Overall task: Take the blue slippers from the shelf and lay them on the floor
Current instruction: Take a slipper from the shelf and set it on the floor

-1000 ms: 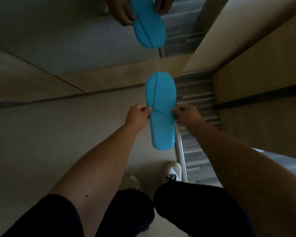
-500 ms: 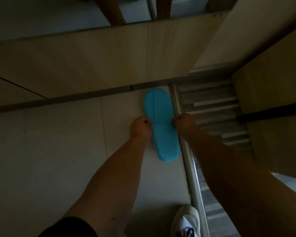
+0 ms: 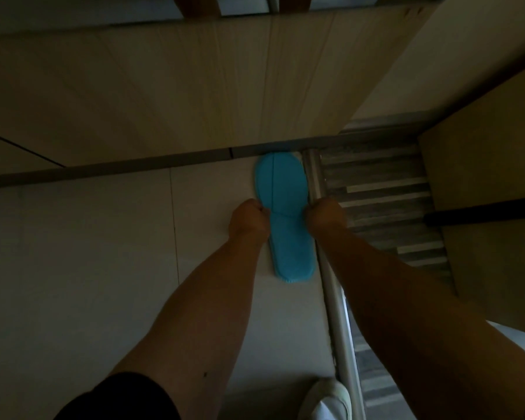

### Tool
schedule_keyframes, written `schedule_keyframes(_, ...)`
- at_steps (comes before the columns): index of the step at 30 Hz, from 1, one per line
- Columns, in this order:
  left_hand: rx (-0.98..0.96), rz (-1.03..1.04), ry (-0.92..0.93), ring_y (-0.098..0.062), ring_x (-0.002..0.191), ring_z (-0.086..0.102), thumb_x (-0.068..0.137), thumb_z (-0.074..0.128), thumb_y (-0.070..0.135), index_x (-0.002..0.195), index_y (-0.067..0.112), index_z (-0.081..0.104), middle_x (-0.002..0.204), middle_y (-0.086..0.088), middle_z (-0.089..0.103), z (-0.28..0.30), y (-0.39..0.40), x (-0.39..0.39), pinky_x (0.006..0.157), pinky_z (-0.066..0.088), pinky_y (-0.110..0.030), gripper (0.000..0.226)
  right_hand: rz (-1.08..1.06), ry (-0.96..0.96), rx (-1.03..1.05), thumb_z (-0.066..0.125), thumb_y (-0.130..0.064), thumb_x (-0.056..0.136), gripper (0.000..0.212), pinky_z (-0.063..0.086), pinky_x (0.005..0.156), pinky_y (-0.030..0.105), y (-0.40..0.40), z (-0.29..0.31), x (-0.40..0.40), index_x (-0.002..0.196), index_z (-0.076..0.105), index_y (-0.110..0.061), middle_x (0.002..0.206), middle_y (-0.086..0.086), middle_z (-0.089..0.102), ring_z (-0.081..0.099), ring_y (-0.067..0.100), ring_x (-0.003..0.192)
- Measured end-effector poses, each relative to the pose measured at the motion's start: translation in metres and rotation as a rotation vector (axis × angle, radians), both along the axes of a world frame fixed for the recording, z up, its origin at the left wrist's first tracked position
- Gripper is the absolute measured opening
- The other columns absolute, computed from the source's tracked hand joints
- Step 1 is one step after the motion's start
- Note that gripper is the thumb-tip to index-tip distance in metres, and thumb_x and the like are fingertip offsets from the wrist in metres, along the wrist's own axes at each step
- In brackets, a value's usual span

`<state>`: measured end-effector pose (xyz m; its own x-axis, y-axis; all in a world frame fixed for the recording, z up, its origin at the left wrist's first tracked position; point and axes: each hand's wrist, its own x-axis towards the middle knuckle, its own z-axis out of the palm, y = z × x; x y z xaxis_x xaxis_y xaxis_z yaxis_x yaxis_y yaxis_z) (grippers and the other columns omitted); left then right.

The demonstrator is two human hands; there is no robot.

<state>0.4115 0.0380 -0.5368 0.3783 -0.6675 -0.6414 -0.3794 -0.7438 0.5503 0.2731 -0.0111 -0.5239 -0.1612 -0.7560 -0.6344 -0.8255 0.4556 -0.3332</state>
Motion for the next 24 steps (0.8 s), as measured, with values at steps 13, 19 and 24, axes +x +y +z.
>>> schedule_keyframes(13, 0.002, -0.058, -0.11, -0.032, 0.101, 0.06, 0.098, 0.047, 0.031, 0.113, -0.001, 0.054, 0.115, -0.02, 0.062, 0.02, 0.001, -0.002, 0.072, 0.043, -0.031, 0.035, 0.124, 0.122, -0.036, 0.049, -0.026, 0.098, 0.033, 0.045, 0.083, 0.033, 0.003, 0.016, 0.0, 0.115, 0.061, 0.0, 0.122, 0.019, 0.062, 0.06, 0.031, 0.111)
schedule_keyframes(19, 0.013, -0.237, -0.218, -0.032, 0.106, 0.057, 0.097, 0.042, 0.04, 0.122, 0.003, 0.05, 0.121, -0.019, 0.058, 0.09, 0.035, -0.003, 0.081, 0.048, -0.036, 0.045, 0.313, 0.182, -0.123, 0.045, -0.039, 0.098, 0.042, 0.047, 0.087, 0.036, 0.039, 0.08, -0.016, 0.121, 0.058, -0.007, 0.121, 0.015, 0.061, 0.058, 0.03, 0.11)
schedule_keyframes(24, -0.054, -0.46, -0.447, -0.032, 0.119, 0.048, 0.094, 0.039, 0.052, 0.133, 0.009, 0.042, 0.131, -0.016, 0.052, 0.209, 0.079, 0.003, 0.096, 0.039, -0.041, 0.059, 0.396, 0.204, -0.243, 0.044, -0.052, 0.095, 0.058, 0.037, 0.108, 0.047, 0.087, 0.189, -0.029, 0.138, 0.043, -0.014, 0.143, 0.013, 0.045, 0.041, 0.03, 0.132)
